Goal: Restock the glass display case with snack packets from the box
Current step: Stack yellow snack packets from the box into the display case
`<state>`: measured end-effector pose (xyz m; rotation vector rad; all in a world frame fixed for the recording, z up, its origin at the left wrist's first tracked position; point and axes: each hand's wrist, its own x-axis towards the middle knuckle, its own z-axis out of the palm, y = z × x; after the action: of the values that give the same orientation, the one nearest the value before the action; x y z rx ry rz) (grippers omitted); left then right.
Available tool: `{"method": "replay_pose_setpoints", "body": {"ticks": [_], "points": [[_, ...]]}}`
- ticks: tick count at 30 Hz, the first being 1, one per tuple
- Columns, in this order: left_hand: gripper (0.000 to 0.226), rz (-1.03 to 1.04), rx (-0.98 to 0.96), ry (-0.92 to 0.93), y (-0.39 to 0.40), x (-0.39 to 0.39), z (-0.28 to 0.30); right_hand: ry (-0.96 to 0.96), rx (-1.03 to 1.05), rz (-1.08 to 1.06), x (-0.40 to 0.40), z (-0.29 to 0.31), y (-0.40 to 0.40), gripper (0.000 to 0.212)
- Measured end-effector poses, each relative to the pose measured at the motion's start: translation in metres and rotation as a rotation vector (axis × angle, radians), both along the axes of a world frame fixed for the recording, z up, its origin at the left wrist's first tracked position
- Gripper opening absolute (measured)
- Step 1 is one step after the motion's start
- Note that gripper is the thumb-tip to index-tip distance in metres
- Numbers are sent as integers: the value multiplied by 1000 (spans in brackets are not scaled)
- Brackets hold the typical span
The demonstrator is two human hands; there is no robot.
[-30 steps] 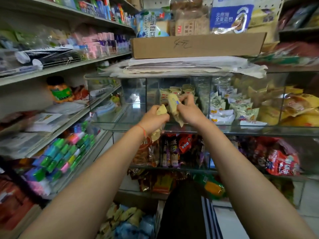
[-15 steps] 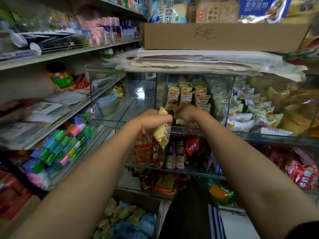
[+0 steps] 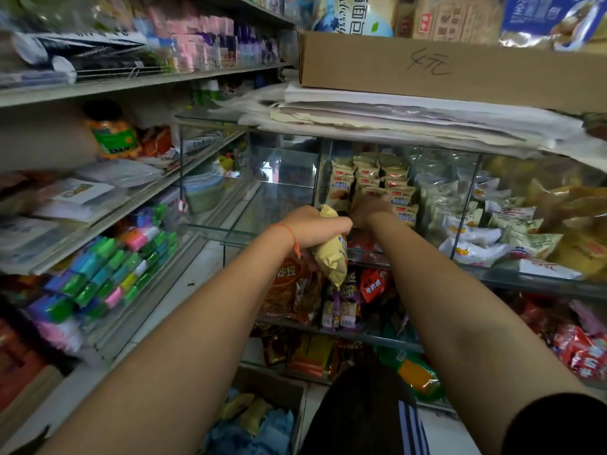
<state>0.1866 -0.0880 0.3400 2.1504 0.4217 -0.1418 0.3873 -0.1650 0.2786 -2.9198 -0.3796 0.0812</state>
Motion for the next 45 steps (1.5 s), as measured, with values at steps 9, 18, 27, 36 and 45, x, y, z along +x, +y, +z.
{"method": "replay_pose_setpoints", "body": {"ticks": [9, 18, 27, 36, 45], "points": [[40, -8, 0, -32, 1, 0, -7, 33, -26, 21, -3, -7, 1, 63], [44, 2, -39, -55, 1, -1, -7, 39, -35, 88, -8, -5, -3, 66], [17, 82, -133, -317, -9, -9, -23, 272, 692, 293, -70, 63, -44, 22], [47, 307, -133, -651, -25, 26, -8, 683, 726, 578, -97, 90, -91, 38], [36, -81, 588, -423, -38, 21, -43, 108, 619, 70, -69, 52, -65, 83]]}}
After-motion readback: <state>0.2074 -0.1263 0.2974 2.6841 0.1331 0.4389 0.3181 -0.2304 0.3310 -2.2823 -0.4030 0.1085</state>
